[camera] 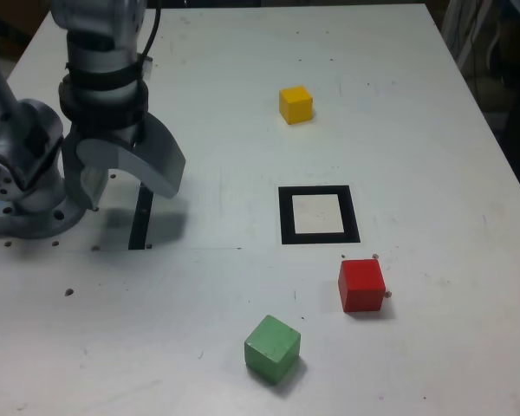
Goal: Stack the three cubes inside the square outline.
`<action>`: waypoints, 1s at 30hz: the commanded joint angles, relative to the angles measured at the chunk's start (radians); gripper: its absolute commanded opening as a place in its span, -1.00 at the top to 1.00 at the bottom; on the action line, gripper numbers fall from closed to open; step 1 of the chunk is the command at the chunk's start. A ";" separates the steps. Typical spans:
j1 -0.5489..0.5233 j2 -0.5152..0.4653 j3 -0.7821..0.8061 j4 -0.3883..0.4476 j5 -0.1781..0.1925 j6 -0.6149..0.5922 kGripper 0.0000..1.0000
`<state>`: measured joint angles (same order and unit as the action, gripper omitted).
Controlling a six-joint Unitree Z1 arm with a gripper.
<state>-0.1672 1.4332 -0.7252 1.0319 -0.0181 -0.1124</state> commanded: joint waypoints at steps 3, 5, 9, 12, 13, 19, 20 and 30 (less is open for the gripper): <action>-0.002 -0.003 0.015 -0.029 -0.014 -0.003 -0.97; -0.002 -0.004 0.010 -0.027 -0.009 -0.003 -0.98; -0.005 -0.001 -0.018 -0.011 -0.002 -0.008 -0.99; -0.030 0.009 -0.082 0.018 0.002 -0.033 -0.99; -0.045 0.017 -0.114 0.034 0.004 -0.048 -0.99; -0.155 0.132 -0.389 0.174 0.023 -0.156 -0.98; -0.171 0.158 -0.441 0.198 0.026 -0.169 -0.98; -0.227 0.381 -0.803 0.349 0.054 -0.230 -0.98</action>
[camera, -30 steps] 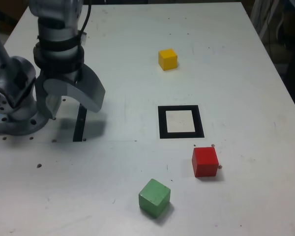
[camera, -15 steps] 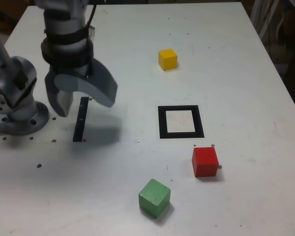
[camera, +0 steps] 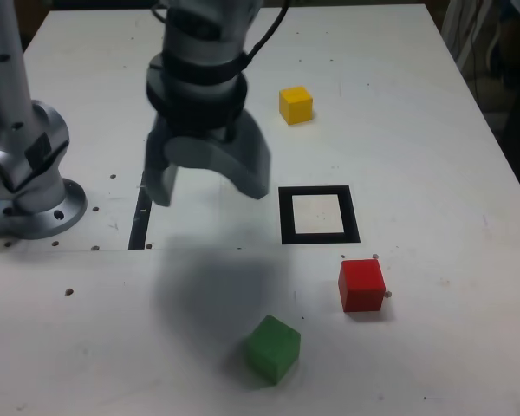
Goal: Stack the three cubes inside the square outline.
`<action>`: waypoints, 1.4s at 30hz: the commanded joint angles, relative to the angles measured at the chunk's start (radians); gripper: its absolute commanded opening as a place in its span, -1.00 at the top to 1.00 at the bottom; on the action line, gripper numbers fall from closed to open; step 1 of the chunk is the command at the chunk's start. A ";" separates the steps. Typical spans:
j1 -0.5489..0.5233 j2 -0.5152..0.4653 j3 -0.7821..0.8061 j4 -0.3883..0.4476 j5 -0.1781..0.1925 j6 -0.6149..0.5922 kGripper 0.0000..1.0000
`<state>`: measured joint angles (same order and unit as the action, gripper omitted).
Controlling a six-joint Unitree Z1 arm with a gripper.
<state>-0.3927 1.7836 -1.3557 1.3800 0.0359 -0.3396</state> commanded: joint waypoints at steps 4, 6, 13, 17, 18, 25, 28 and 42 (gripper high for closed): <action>-0.002 0.062 -0.224 -0.005 0.003 -0.002 -0.98; -0.002 0.076 -0.248 -0.009 0.008 0.001 -0.98; -0.008 0.148 -0.297 -0.034 0.000 0.008 -0.98; -0.011 0.198 -0.308 -0.050 -0.006 0.010 -0.98; -0.011 0.209 -0.309 -0.058 -0.008 0.011 -0.98; -0.015 0.260 -0.323 -0.108 -0.023 0.015 -0.98; -0.018 0.272 -0.332 -0.111 -0.020 0.017 -0.96; -0.014 0.376 -0.368 -0.136 -0.037 0.060 -0.80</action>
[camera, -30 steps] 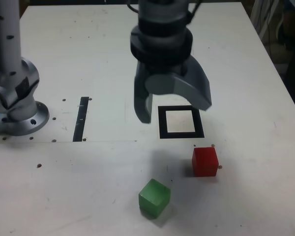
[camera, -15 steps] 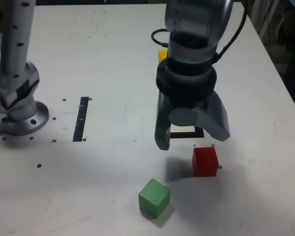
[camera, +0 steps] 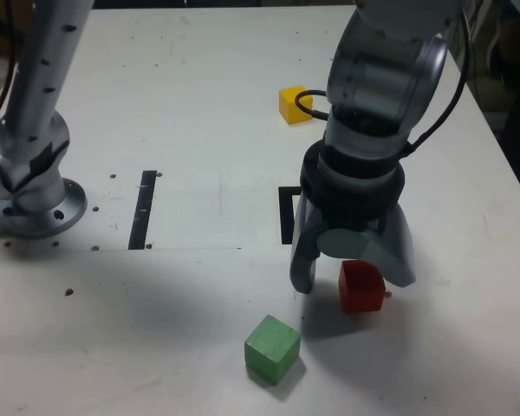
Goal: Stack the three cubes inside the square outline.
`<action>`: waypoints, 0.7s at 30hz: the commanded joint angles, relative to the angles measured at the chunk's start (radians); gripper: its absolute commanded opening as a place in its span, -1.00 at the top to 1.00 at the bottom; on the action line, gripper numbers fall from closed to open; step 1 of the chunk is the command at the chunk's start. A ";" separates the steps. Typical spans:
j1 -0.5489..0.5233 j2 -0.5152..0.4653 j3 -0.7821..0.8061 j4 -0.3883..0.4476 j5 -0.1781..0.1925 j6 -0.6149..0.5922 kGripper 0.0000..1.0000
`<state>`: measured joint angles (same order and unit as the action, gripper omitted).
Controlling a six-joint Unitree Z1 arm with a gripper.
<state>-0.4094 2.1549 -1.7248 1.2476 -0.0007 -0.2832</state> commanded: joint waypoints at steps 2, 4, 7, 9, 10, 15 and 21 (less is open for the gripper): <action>0.005 0.006 0.006 -0.008 0.001 0.007 -0.79; 0.009 0.007 0.011 -0.017 0.006 0.010 -0.75; 0.014 0.012 0.016 -0.028 0.017 0.017 -0.66; 0.015 0.018 0.016 -0.039 0.021 0.025 -0.61; 0.015 0.023 0.014 -0.045 0.021 0.030 -0.60; 0.016 0.058 0.009 -0.074 0.006 0.046 -0.59; 0.028 0.060 0.022 -0.069 -0.003 0.049 -0.38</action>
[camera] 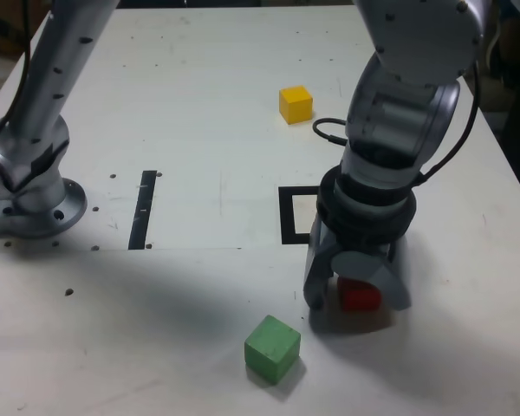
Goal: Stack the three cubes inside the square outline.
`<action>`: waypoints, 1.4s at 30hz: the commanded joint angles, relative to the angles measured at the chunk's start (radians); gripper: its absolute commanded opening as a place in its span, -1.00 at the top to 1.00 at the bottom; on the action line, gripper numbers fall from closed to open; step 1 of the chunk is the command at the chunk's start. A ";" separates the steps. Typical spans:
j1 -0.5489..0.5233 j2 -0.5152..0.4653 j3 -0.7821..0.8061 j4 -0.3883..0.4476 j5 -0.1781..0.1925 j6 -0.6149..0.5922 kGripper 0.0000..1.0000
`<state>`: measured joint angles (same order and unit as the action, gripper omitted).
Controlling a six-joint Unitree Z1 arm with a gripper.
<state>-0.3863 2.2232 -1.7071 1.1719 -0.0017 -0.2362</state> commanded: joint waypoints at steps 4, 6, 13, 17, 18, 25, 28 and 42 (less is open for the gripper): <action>0.015 -0.028 0.008 0.036 -0.008 0.001 -0.17; 0.017 -0.029 -0.001 0.043 -0.010 0.003 -0.13; 0.017 -0.007 -0.040 0.045 -0.020 0.032 0.11; 0.017 0.008 -0.048 0.044 -0.022 0.034 0.26; 0.017 0.011 -0.048 0.044 -0.022 0.034 0.30; 0.017 0.016 -0.077 0.073 -0.017 0.034 0.54; 0.017 -0.013 -0.101 0.122 0.001 0.034 0.57; 0.135 -0.212 0.134 0.098 0.053 0.099 0.57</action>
<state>-0.2681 2.0273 -1.6034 1.3035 0.0571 -0.1497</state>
